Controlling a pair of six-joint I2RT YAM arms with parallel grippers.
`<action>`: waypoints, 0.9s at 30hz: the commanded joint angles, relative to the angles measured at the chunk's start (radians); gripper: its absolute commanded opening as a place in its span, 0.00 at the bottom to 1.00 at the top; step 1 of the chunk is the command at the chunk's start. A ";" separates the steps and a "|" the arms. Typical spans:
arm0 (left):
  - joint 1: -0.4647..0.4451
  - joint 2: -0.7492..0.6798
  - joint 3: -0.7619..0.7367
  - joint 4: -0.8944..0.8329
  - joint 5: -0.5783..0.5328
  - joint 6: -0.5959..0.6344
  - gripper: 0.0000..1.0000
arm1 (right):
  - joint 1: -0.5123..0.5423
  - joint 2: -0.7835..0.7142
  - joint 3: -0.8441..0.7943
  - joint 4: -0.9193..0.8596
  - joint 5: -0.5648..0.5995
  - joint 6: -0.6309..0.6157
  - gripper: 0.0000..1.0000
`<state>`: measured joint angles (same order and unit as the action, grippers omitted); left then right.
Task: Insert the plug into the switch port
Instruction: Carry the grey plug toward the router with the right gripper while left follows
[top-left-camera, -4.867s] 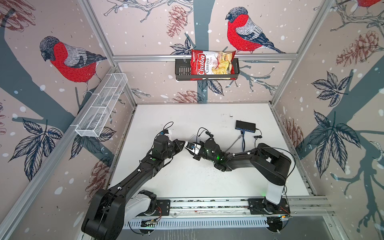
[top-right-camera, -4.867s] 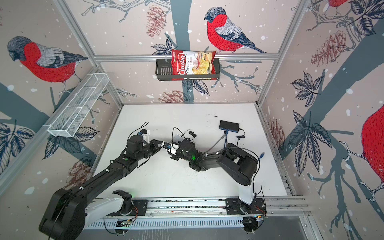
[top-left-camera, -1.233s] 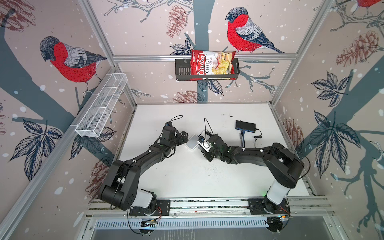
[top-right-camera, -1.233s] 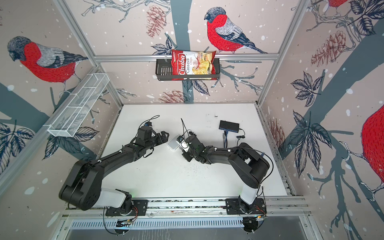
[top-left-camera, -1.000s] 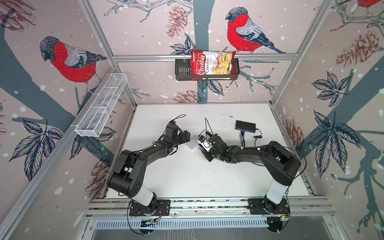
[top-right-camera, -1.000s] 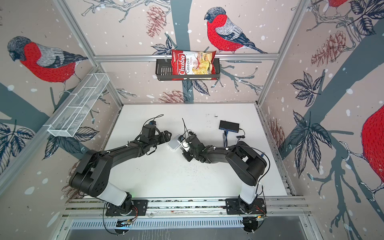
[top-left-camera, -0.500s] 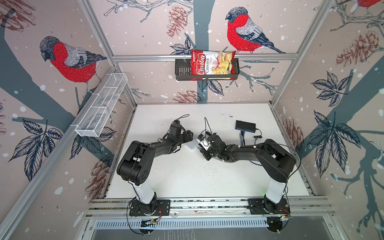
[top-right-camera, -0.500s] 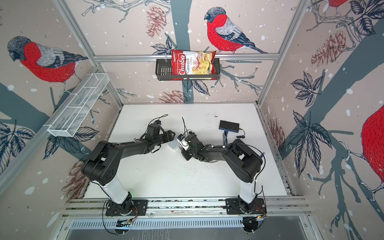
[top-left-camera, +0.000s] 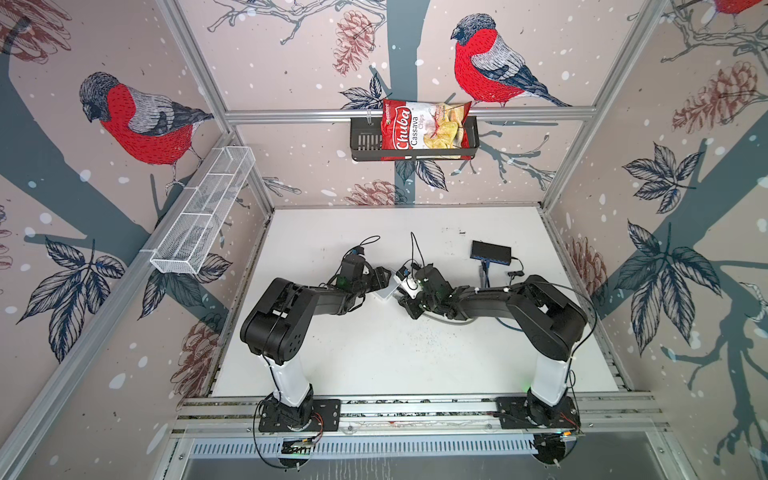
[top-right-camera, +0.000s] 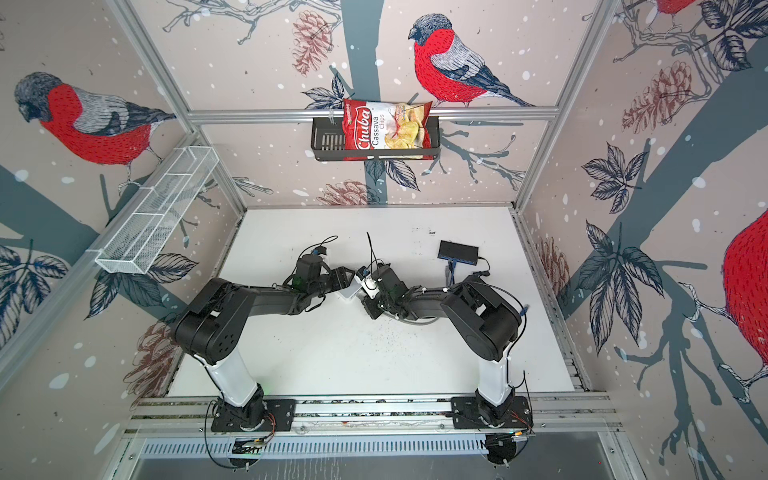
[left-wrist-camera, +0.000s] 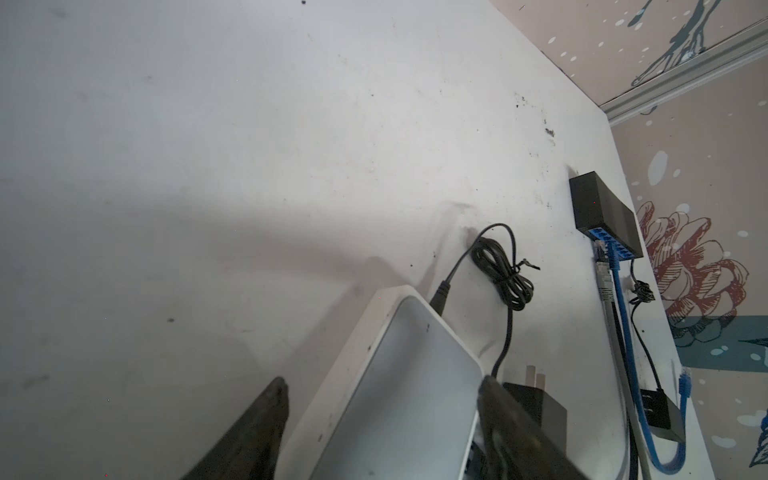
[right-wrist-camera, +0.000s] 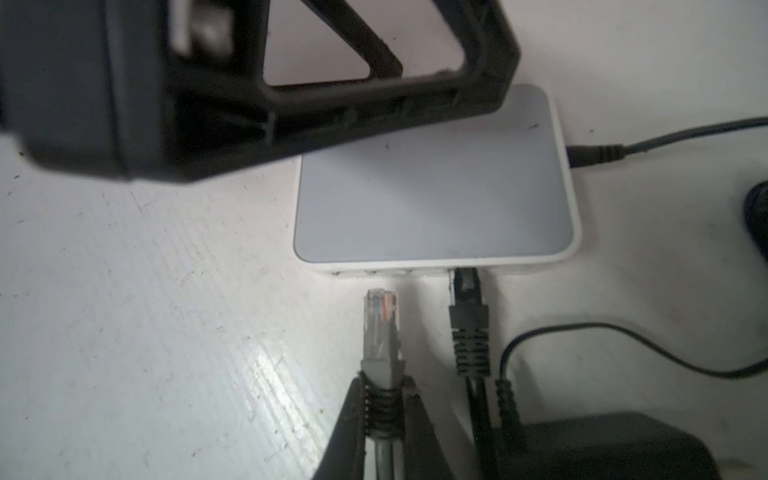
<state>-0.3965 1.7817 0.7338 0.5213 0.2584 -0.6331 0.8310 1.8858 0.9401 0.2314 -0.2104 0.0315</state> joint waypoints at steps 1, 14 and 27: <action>-0.005 0.007 -0.004 0.069 0.018 -0.013 0.70 | -0.001 0.012 0.014 0.016 -0.022 0.024 0.12; -0.016 0.012 0.000 0.070 0.025 -0.003 0.69 | -0.032 0.040 0.024 0.020 -0.038 0.047 0.12; -0.040 0.033 -0.005 0.074 0.033 0.003 0.67 | -0.030 0.044 0.043 0.035 -0.062 0.041 0.12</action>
<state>-0.4259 1.8069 0.7319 0.6128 0.2409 -0.6277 0.7986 1.9343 0.9798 0.2329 -0.2676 0.0620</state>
